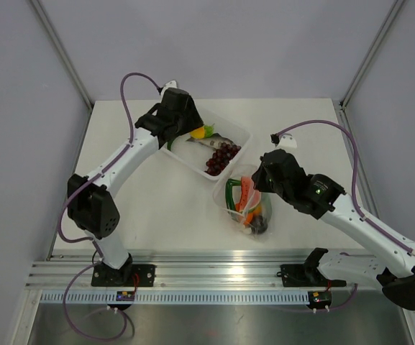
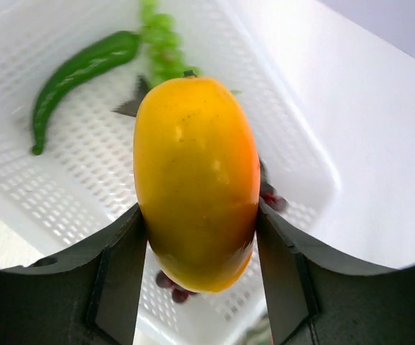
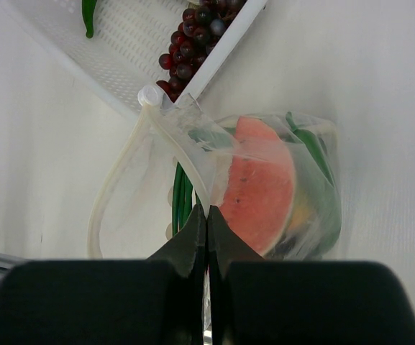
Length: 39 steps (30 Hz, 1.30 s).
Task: Place the food in the zip-top bag and seal the zipper
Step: Place the fake fruit in the zipper food storage bag.
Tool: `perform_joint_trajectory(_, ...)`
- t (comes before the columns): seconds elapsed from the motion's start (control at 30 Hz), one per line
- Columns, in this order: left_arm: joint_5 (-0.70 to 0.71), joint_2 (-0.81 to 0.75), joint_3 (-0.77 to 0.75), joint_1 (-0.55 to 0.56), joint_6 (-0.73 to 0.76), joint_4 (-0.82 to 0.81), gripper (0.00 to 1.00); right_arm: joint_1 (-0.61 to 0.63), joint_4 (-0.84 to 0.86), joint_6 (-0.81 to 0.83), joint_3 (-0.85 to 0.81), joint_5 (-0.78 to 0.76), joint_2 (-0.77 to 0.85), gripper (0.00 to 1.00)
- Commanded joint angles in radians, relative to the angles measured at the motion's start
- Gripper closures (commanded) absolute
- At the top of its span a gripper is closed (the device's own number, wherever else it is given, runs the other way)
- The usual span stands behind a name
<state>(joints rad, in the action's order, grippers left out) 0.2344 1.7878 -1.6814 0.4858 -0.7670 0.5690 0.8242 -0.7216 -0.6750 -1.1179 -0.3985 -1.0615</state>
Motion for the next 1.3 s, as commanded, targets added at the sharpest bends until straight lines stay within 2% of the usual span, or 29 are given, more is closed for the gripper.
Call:
perform_joint_trajectory(0.0,-0.182,-0.123,0.084,0.037,0.153,-0.153,1.0,-0.005,0.036,0.008,-0.013,-0.005,0.011,1.0)
perform_joint_trajectory(0.13,-0.269,-0.211,0.138,0.091,0.219,-0.098,1.0,-0.005,0.036,0.003,-0.014,-0.005,0.014,1.0)
perform_joint_trajectory(0.27,-0.296,-0.3,0.184,0.213,0.259,-0.052,1.0,-0.005,0.031,-0.001,-0.016,-0.005,0.014,1.0)
perform_joint_trajectory(0.53,-0.342,-0.459,0.327,0.339,0.224,-0.09,1.0,-0.005,0.039,-0.003,-0.019,0.0,0.006,1.0)
perform_joint_trajectory(0.8,-0.492,-0.43,0.4,0.384,0.169,-0.164,1.0,-0.005,0.037,-0.009,-0.026,0.001,0.014,1.0)
perform_joint_trajectory(1.23,-0.465,-0.275,0.397,0.422,0.14,-0.175,1.0,-0.005,0.034,-0.026,-0.025,0.013,0.032,1.0)
perform_joint_trajectory(1.27,-0.461,-0.268,0.387,0.424,0.138,-0.178,0.91,-0.004,0.034,-0.026,-0.025,0.013,0.032,1.0)
